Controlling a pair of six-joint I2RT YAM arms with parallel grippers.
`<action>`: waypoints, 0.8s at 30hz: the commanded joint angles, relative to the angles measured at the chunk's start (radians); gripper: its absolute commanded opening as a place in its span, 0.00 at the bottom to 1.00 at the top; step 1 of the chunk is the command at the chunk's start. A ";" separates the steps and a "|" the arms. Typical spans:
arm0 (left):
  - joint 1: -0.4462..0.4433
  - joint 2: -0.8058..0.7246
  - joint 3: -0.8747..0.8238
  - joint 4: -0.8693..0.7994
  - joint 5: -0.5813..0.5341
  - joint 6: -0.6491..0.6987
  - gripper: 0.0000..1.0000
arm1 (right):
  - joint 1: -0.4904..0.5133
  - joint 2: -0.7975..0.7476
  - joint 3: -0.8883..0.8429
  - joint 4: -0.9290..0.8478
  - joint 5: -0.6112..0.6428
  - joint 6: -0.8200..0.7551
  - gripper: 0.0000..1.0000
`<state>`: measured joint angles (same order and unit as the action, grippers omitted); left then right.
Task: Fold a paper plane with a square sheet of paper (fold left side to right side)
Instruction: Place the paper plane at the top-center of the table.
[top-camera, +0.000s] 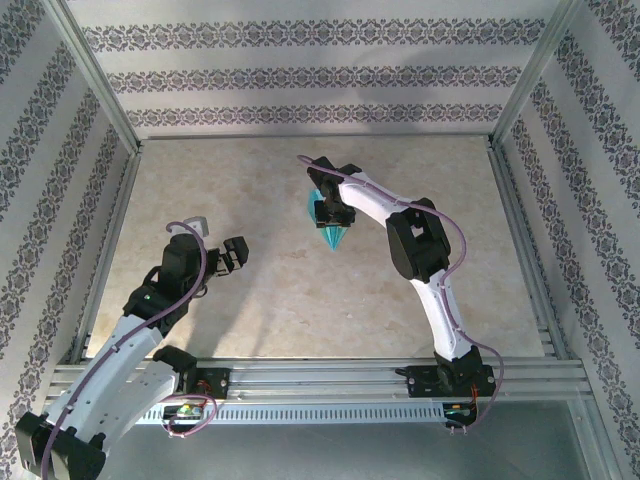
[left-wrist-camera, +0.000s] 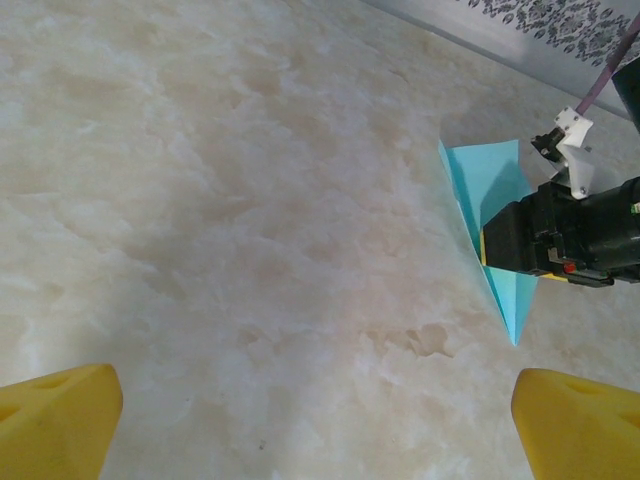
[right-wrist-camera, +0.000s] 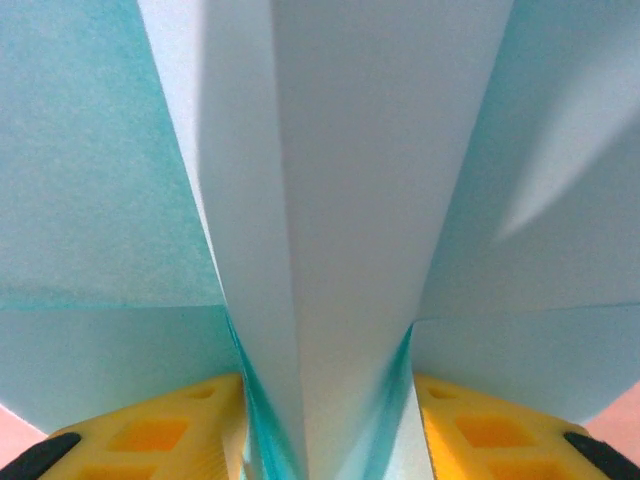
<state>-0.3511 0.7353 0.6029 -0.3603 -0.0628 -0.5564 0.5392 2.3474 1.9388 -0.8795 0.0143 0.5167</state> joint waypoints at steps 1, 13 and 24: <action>0.018 0.010 0.035 -0.025 -0.009 0.027 1.00 | 0.006 -0.058 -0.014 -0.024 0.022 0.006 0.44; 0.024 0.012 0.049 -0.026 0.002 0.023 1.00 | 0.034 -0.145 -0.046 -0.045 0.050 -0.007 0.52; 0.135 0.112 0.126 -0.008 0.022 0.094 1.00 | 0.045 -0.684 -0.416 0.031 0.227 -0.103 0.71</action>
<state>-0.2604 0.8242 0.6964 -0.3649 -0.0513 -0.5217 0.6022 1.7817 1.6077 -0.8707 0.1528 0.4587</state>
